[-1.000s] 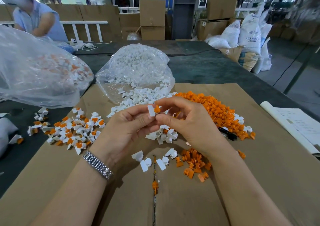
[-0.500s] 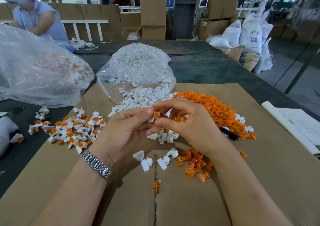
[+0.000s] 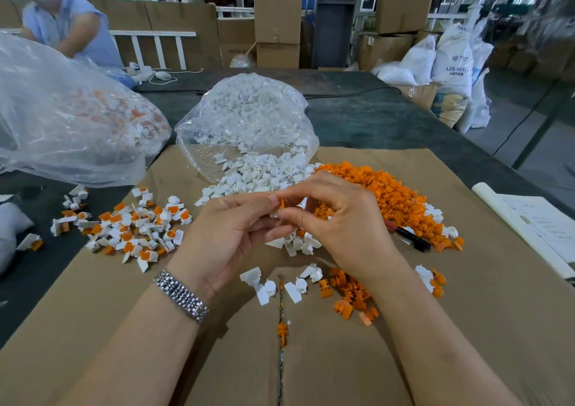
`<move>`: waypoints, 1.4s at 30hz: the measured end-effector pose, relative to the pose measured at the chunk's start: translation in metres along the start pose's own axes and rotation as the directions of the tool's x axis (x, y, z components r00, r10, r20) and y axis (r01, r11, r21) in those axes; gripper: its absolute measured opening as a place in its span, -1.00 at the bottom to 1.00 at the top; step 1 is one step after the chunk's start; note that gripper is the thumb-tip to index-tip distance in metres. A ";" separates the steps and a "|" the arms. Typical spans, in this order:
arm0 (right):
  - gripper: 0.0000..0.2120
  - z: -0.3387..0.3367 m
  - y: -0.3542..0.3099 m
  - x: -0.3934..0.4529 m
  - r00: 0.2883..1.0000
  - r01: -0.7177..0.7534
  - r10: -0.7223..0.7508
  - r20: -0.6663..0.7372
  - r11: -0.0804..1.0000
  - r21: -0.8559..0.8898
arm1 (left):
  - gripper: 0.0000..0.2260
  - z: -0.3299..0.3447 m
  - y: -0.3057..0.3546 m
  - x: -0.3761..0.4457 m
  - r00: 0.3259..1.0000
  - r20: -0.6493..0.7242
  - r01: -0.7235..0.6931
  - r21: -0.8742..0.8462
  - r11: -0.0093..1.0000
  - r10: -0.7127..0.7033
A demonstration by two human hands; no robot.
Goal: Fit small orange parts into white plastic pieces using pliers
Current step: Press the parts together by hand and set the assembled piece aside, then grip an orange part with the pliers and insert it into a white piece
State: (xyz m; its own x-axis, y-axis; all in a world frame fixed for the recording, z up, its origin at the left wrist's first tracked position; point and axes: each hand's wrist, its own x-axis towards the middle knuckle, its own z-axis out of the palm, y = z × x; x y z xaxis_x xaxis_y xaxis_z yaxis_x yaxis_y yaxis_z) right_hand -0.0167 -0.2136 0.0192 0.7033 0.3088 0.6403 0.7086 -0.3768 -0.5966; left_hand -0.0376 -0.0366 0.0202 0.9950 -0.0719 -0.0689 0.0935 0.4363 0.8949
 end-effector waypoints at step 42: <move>-0.60 -0.033 0.029 -0.001 0.638 -0.529 0.768 -0.051 0.390 -0.754 | -0.79 -0.025 0.009 0.009 0.997 -0.075 -0.003 0.058 0.998 0.007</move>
State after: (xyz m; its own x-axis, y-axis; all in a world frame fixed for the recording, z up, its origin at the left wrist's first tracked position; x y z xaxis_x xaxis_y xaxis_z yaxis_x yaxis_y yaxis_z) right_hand 0.0013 -0.2541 0.0174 0.9903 -0.1368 -0.0247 -0.1390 -0.9685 -0.2067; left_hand -0.0272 -0.0113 0.0166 0.9954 -0.0013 -0.0957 0.0888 0.3841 0.9190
